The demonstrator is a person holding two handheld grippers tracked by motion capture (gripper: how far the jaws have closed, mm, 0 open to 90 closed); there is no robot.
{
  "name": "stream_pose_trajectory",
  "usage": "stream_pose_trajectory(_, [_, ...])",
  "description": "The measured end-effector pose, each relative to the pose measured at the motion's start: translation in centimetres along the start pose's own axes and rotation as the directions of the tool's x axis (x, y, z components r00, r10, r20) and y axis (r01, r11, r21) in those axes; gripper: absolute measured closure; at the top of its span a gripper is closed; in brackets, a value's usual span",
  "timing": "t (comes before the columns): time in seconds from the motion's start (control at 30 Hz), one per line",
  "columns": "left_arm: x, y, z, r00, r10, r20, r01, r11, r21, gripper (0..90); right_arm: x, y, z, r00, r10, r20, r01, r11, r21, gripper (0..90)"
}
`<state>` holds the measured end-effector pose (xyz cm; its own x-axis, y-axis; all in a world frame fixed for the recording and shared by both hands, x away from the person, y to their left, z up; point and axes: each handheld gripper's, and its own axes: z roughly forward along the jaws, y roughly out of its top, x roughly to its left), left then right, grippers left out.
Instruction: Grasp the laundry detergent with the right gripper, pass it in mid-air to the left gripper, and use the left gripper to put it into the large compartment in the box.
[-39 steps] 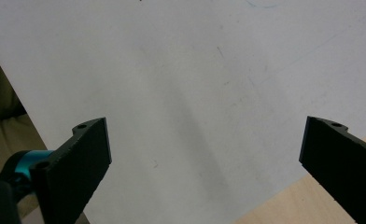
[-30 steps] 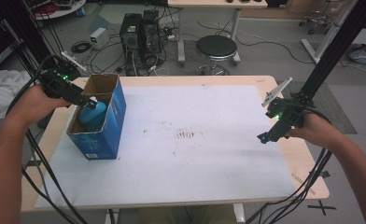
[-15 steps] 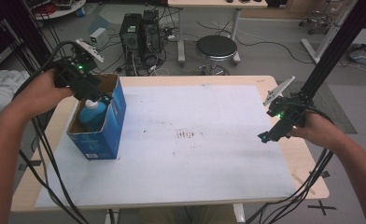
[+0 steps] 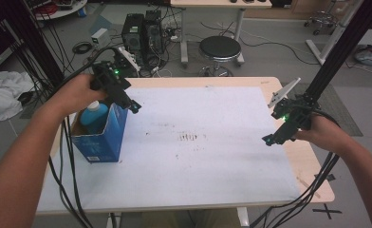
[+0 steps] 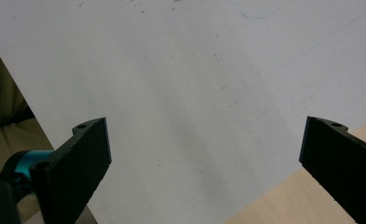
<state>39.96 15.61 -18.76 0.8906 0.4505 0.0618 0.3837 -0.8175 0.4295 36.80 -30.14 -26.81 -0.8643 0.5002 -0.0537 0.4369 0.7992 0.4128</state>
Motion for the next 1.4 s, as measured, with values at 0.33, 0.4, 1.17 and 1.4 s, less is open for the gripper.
stream_pose_trajectory(0.33, [-0.9,1.9,2.2,0.9932,0.115,0.019,-0.116,0.9917,0.055,1.6,0.1,0.3,0.1,1.0000,0.003,0.001,-0.003,1.000,-0.003,1.2])
stream_pose_trajectory(0.4, [-1.0,2.2,2.5,0.9916,0.127,0.026,-0.128,0.9897,0.063,1.6,0.1,0.3,0.1,1.0000,-0.003,-0.001,0.003,1.000,-0.006,1.1])
stream_pose_trajectory(1.17, [0.1,8.3,5.7,0.9897,0.143,-0.004,-0.143,0.9894,0.024,1.7,-1.0,2.3,0.2,0.9997,0.024,0.003,-0.024,1.000,0.002,1.1])
stream_pose_trajectory(1.4, [0.2,9.0,6.8,0.9819,0.188,0.018,-0.189,0.9819,0.016,1.7,-1.3,2.7,0.7,0.9999,0.009,-0.009,-0.009,1.000,0.010,1.2])
